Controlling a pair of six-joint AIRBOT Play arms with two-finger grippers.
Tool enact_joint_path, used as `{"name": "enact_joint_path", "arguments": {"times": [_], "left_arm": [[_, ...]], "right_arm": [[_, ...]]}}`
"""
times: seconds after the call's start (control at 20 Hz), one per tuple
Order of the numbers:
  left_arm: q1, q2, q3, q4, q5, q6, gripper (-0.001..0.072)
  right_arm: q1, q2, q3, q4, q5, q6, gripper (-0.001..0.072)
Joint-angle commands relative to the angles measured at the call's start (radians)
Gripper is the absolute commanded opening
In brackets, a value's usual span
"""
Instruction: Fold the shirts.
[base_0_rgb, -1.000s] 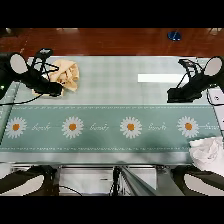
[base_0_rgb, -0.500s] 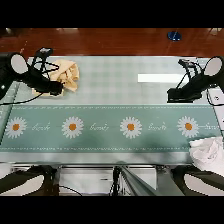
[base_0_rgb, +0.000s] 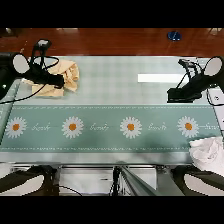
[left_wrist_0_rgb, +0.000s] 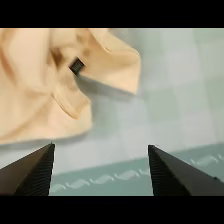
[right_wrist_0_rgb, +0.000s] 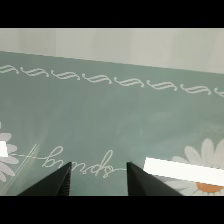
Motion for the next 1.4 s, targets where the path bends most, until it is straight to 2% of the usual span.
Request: {"name": "enact_joint_path", "arguments": {"times": [0.0, 0.1, 0.15, 0.35, 0.55, 0.7, 1.05, 1.15, 1.2, 1.25, 1.35], "left_arm": [[0.036, 0.000, 0.010, 0.102, 0.288, -0.042, 0.0679], [0.064, -0.001, 0.010, 0.103, 0.356, -0.014, 0.0685], [0.080, -0.005, 0.010, 0.103, 0.376, -0.003, 0.0720], [0.135, -0.074, 0.010, 0.103, 0.418, -0.005, 0.0720], [0.176, -0.195, 0.010, 0.103, 0.411, -0.042, 0.0720], [0.201, -0.272, 0.010, 0.085, 0.438, -0.108, 0.0720], [0.218, -0.405, 0.018, 0.045, 0.467, -0.105, 0.0719], [0.218, -0.423, 0.045, 0.045, 0.456, -0.105, 0.0559], [0.218, -0.422, 0.057, 0.045, 0.451, -0.106, 0.0168], [0.216, -0.414, 0.074, 0.042, 0.430, -0.109, 0.0023], [0.205, -0.380, 0.142, 0.042, 0.350, -0.108, 0.0023]], "right_arm": [[0.000, -0.001, 0.001, -0.002, -0.007, 0.000, 0.0425], [0.000, -0.001, 0.001, -0.002, -0.011, 0.000, 0.0425], [0.000, -0.001, 0.001, -0.002, -0.017, 0.000, 0.0425], [0.000, -0.001, 0.001, 0.001, -0.045, 0.000, 0.0425], [0.000, -0.001, 0.001, 0.003, -0.047, 0.005, 0.0425], [0.000, -0.001, 0.001, 0.006, -0.054, 0.010, 0.0425], [0.000, -0.001, 0.001, 0.010, -0.062, 0.019, 0.0425], [0.000, -0.001, 0.001, 0.010, -0.063, 0.019, 0.0424], [0.000, -0.001, 0.001, 0.010, -0.063, 0.019, 0.0425], [0.000, -0.001, 0.001, 0.009, -0.063, 0.019, 0.0425], [0.000, -0.001, 0.001, 0.009, -0.063, 0.019, 0.0425]]}}
